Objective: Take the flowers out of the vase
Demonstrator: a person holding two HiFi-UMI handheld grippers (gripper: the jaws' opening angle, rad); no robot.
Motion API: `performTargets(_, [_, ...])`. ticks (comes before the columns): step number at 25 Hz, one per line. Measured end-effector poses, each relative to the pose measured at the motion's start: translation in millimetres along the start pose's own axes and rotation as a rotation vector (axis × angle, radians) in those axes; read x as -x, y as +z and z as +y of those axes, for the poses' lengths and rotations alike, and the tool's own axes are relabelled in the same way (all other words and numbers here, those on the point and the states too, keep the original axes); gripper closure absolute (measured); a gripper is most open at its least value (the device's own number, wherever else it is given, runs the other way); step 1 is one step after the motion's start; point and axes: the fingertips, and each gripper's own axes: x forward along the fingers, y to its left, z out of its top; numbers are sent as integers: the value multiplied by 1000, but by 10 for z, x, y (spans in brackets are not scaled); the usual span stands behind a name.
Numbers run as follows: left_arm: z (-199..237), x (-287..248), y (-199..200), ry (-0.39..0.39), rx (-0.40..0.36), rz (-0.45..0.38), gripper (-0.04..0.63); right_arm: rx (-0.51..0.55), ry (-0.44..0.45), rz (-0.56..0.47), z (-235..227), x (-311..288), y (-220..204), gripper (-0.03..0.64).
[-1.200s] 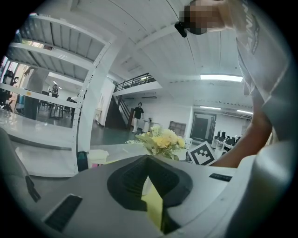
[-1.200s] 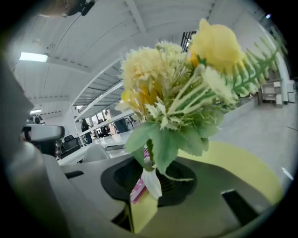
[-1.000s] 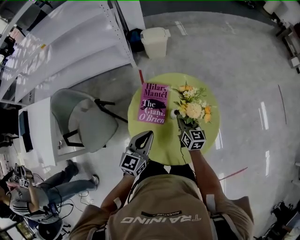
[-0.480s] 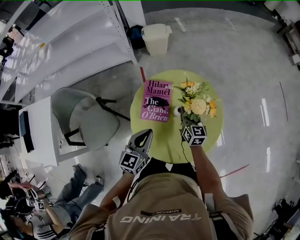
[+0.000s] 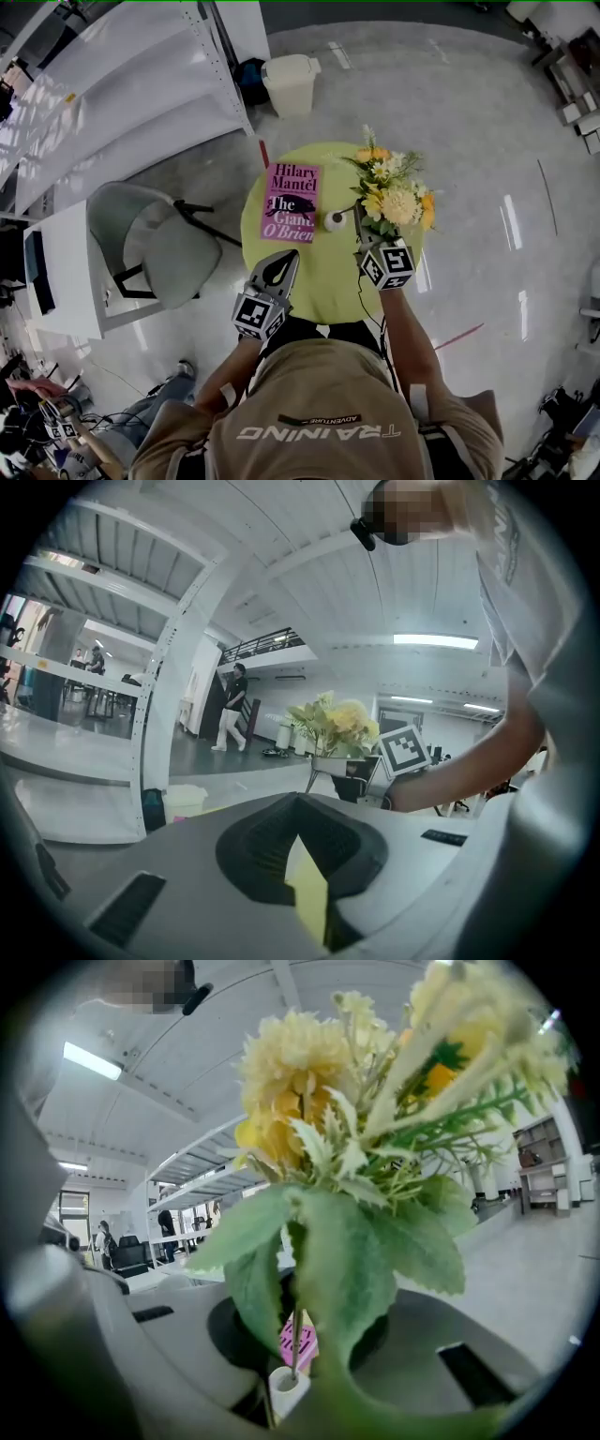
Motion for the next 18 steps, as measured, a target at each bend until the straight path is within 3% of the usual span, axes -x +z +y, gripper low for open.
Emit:
performTargets(4, [-135,-95,58,-17,-6,-19,594,35,24,1,-68,192,282,581])
performTargets(9, [-301,-217,101,-30,-11,-22,594,60,60,81,-230,445,290,588])
performTargets(13, [-396,-303,94,-35,-7,-20,594,31,60,172,-409,629,50,588])
performTargets(18, [-459,-405,88,-30,-15,-2,594,14,94,364,-586,807,-568,592])
